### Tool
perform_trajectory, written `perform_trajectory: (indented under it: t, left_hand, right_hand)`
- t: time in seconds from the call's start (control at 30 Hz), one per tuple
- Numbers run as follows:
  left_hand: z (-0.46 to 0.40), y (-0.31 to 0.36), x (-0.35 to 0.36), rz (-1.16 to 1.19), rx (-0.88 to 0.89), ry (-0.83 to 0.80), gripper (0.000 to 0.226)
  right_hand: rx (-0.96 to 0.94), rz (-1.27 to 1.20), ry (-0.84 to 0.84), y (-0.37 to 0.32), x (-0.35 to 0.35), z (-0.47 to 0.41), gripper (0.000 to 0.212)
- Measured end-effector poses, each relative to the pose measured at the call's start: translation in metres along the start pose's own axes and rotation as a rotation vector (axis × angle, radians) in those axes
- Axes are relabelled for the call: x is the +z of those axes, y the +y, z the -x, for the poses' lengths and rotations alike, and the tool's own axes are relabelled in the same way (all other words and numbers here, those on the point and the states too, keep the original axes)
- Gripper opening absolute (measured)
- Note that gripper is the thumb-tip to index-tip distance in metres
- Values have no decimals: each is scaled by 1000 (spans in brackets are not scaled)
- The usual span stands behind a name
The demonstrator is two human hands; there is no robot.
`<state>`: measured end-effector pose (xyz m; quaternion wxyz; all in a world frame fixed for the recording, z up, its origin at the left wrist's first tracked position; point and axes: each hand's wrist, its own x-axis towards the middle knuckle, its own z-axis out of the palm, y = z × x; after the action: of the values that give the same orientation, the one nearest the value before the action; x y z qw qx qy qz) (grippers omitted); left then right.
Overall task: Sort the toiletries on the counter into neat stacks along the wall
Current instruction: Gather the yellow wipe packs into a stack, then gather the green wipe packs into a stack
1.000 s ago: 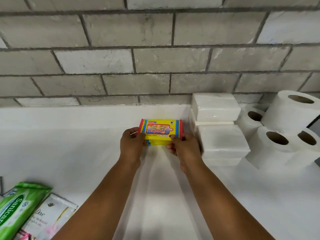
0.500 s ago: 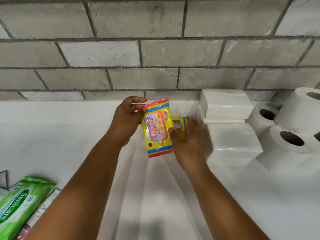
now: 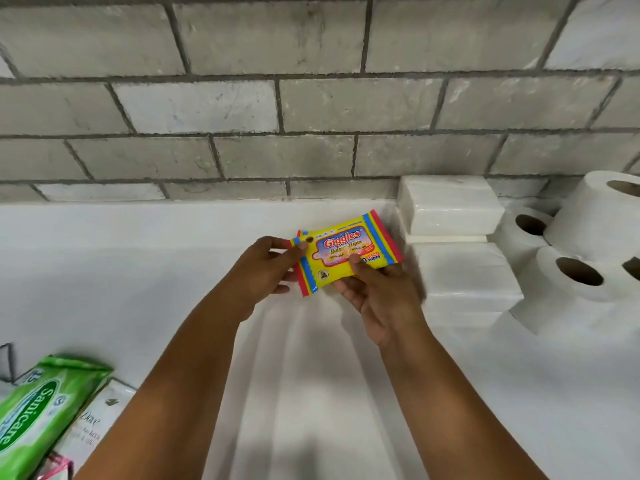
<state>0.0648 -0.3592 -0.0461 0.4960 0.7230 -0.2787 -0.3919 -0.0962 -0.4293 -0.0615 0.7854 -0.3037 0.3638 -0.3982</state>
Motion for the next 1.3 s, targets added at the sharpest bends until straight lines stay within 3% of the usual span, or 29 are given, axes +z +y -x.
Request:
perform_trajectory:
  t: [0.1, 0.2, 0.3, 0.37, 0.43, 0.53, 0.6, 0.7, 0.83, 1.1, 1.3]
  left_hand:
    - [1, -3, 9, 106, -41, -66, 36]
    - [-6, -5, 20, 144, 9, 34, 36]
    - [-20, -7, 20, 26, 83, 163, 30]
    - [-27, -10, 17, -86, 137, 235, 26]
    - [-32, -12, 16, -210, 189, 278, 18]
    - [-33, -16, 20, -397, 261, 287, 11]
    - [-32, -18, 23, -395, 265, 283, 13]
    - [-31, -23, 27, -343, 230, 274, 27]
    - [-28, -31, 29, -382, 229, 285, 41]
    - [-10, -29, 24, -456, 265, 253, 43]
    - [36, -42, 4, -411, 291, 252, 23]
  right_hand:
    - [9, -98, 32, 3, -1, -4, 36]
    - [80, -68, 60, 9, -2, -8, 29]
    - [159, 81, 50, 9, -5, -6, 16]
    - [114, 232, 54, 10, -8, -5, 14]
    - [-140, 544, 111, 14, -17, -7, 13]
    - [-749, 1179, 173, 18, -25, -14, 10]
    - [-889, 1436, 156, 19, -24, -18, 20]
    - [-808, 1578, 121, 26, -23, -26, 33]
    - [-824, 1604, 136, 33, -26, -34, 33]
    - [-768, 1778, 80, 22, -18, -12, 45]
    - [-681, 1724, -49, 26, -2, 44, 45]
